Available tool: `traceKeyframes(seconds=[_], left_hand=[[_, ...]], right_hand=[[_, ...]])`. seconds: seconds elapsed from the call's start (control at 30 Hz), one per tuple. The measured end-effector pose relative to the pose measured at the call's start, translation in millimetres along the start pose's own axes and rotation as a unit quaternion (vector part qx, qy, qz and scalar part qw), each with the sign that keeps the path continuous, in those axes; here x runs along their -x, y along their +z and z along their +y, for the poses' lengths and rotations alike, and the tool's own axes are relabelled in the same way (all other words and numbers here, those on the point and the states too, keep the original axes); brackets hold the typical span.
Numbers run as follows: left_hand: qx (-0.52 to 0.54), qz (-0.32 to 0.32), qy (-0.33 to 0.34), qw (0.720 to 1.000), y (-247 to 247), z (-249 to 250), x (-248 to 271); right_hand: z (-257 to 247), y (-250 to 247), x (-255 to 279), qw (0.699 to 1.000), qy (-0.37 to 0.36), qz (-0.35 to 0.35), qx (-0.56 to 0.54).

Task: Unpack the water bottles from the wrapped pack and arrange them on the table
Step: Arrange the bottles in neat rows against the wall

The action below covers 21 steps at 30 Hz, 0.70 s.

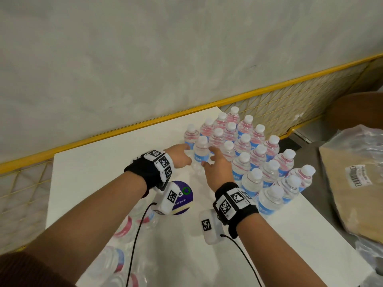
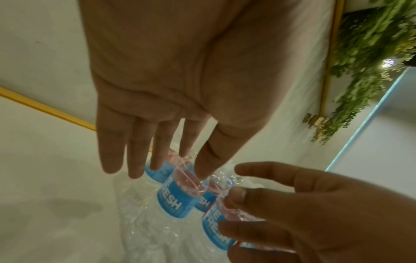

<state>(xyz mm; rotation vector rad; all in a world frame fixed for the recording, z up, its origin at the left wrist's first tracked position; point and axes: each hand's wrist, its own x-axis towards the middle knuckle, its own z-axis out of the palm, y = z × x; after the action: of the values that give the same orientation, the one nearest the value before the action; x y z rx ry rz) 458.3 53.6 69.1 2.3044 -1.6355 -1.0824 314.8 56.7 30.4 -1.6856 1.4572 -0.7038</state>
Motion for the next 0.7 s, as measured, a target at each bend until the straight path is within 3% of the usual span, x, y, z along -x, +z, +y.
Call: traceKeyframes(seconds=[0.3, 0.5, 0.6, 0.7], left_hand=[[-0.041, -0.001, 0.038, 0.998, -3.3, -37.6, 116.6], [0.016, 0.082, 0.132, 0.988, 13.9, -91.5, 209.0], [0.02, 0.096, 0.167, 0.981, 29.0, -113.3, 234.3], [-0.019, 0.082, 0.158, 0.984, 37.3, -129.0, 241.3]], right_hand=[[-27.4, 3.6, 97.3, 0.995, -0.001, -0.098, 0.008], [-32.9, 27.5, 180.7, 0.988, -0.031, -0.14, 0.058], [-35.6, 42.7, 219.3, 0.985, -0.03, -0.165, 0.04], [-38.8, 60.7, 247.2, 0.98, -0.032, -0.196, 0.03]])
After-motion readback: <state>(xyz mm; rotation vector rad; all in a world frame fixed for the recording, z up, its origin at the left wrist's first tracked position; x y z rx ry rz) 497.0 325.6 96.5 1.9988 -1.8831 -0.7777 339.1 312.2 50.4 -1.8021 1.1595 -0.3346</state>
